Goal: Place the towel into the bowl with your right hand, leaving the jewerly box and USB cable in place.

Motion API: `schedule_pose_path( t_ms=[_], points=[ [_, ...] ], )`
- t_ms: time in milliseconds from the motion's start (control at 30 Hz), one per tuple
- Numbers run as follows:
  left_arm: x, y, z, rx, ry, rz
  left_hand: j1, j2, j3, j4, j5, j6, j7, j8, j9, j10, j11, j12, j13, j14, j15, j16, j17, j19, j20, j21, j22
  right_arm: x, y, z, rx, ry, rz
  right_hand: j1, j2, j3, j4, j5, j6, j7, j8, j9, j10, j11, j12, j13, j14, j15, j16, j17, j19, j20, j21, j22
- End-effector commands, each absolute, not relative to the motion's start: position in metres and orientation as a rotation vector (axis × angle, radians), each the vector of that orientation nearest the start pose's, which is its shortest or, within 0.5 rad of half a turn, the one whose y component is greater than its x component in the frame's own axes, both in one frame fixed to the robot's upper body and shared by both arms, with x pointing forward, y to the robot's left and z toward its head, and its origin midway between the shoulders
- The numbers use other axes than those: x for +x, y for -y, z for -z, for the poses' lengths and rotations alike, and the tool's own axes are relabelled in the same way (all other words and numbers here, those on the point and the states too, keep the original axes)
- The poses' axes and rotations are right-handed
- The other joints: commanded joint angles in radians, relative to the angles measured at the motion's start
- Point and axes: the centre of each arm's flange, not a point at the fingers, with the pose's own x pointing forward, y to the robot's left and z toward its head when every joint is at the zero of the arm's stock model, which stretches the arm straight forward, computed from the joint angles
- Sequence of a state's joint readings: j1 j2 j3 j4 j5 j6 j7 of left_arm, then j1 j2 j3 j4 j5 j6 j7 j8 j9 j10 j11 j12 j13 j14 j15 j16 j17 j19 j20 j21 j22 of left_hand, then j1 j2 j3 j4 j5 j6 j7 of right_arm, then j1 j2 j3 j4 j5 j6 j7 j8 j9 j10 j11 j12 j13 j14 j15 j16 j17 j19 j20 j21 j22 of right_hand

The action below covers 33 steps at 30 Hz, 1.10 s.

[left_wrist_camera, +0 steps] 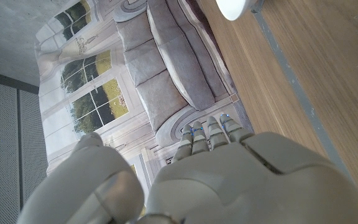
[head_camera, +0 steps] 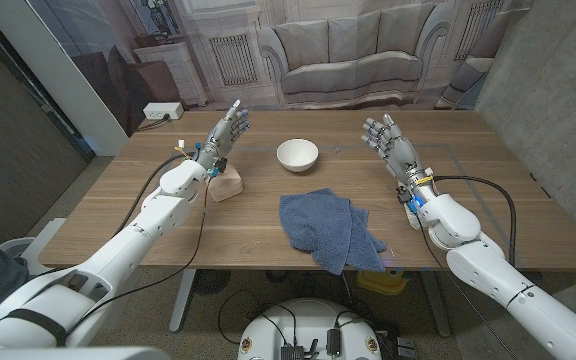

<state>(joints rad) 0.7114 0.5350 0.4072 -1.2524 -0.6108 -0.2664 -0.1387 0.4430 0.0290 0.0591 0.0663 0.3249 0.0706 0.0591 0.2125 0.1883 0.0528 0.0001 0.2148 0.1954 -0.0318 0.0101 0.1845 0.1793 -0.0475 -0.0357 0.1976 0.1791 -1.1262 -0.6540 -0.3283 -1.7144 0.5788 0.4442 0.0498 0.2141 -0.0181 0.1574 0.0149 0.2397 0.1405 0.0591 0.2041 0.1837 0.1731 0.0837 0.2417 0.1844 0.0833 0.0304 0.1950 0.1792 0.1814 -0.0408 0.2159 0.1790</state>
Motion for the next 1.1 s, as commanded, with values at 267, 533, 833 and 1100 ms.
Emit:
schedule_pose_path(
  t_ms=[267, 533, 833, 1100],
  points=[
    [0.661, -0.284, -0.029, 0.098, 0.633, 0.315, 0.004, -0.006, 0.001, -0.005, -0.006, 0.009, 0.001, -0.001, 0.002, -0.003, -0.001, -0.001, 0.001, -0.010, 0.001, 0.001, 0.005, -0.009, -0.018, 0.000, 0.003, 0.519, 0.236, 0.040, -0.104, 0.840, -0.437, 0.011, 0.001, 0.005, -0.010, -0.001, 0.020, -0.005, 0.006, 0.003, 0.022, -0.008, 0.006, 0.001, 0.018, -0.004, 0.006, 0.002, 0.018, -0.037, 0.007, 0.003],
    [0.660, -0.284, -0.029, 0.102, 0.635, 0.309, 0.005, -0.006, -0.001, -0.005, -0.007, 0.011, 0.001, -0.001, 0.002, -0.004, -0.001, -0.002, 0.001, -0.010, 0.001, 0.001, 0.005, -0.010, -0.020, 0.001, 0.003, 0.516, 0.232, 0.040, -0.114, 0.851, -0.455, 0.013, 0.001, 0.004, -0.012, -0.002, 0.025, -0.007, 0.006, 0.003, 0.030, -0.012, 0.007, 0.001, 0.026, -0.006, 0.006, 0.002, 0.022, -0.035, 0.006, 0.002],
    [0.659, -0.285, -0.030, 0.102, 0.636, 0.306, 0.006, -0.005, -0.002, -0.006, -0.008, 0.009, 0.001, -0.003, 0.001, -0.003, 0.000, -0.002, 0.001, -0.009, 0.002, 0.002, 0.005, -0.006, -0.018, 0.003, 0.003, 0.514, 0.228, 0.041, -0.122, 0.851, -0.472, 0.015, 0.001, 0.003, -0.014, -0.002, 0.034, -0.013, 0.008, 0.003, 0.039, -0.016, 0.008, 0.001, 0.031, -0.010, 0.005, 0.002, 0.028, -0.037, 0.006, 0.003],
    [0.660, -0.286, -0.032, 0.114, 0.628, 0.312, 0.007, -0.005, -0.003, -0.006, -0.009, 0.012, 0.001, -0.003, 0.001, -0.002, -0.001, -0.002, 0.001, -0.008, 0.003, 0.003, 0.006, -0.005, -0.018, 0.004, 0.003, 0.505, 0.223, 0.040, -0.158, 0.862, -0.488, 0.017, 0.001, 0.002, -0.016, -0.002, 0.040, -0.017, 0.008, 0.003, 0.045, -0.020, 0.009, 0.001, 0.037, -0.015, 0.005, 0.002, 0.034, -0.038, 0.006, 0.003]
  ],
)
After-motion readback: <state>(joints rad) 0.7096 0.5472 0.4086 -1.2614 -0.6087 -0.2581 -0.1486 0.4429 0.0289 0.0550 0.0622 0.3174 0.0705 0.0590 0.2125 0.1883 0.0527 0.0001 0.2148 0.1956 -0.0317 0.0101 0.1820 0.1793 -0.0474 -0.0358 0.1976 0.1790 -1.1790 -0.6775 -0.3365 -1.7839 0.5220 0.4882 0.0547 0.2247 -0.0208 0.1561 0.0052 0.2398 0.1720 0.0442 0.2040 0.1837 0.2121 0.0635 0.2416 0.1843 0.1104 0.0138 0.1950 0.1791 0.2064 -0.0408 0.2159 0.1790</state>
